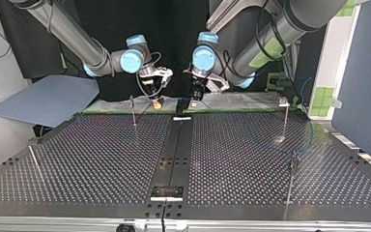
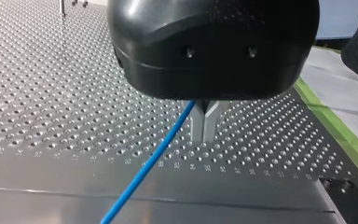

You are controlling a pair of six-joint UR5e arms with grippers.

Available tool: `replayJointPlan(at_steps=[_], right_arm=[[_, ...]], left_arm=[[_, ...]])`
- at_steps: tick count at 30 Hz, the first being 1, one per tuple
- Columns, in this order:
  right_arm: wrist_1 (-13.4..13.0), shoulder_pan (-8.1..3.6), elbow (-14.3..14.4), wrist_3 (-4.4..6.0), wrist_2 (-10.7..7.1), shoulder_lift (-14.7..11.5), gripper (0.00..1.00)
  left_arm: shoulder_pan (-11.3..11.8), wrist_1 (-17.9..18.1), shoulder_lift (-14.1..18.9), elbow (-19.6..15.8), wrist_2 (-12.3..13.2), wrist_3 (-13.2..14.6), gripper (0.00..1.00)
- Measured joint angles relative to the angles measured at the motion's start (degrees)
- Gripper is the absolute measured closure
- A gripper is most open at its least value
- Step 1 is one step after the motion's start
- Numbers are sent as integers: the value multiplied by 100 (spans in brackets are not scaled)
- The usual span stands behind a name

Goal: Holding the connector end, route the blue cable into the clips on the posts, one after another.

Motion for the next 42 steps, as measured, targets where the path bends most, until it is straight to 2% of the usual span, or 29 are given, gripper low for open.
replayJointPlan(at_steps=[9, 14, 25, 34, 42], right_arm=[[-138, -15, 50, -6, 7, 367, 100], [-199, -17, 73, -7, 20, 556, 100], [-514, -118, 299, -4, 24, 607, 100], [-816, -229, 587, -2, 71, 608, 100], [-991, -323, 816, -2, 136, 608, 100]], left_arm=[[-111, 55, -33, 0, -5, -98, 100], [-180, 108, -203, 1, 10, -93, 100], [-342, 537, -735, 0, 19, -73, 100], [-462, 581, -1164, 2, 33, -81, 100], [-620, 597, -1245, 4, 62, -94, 100]])
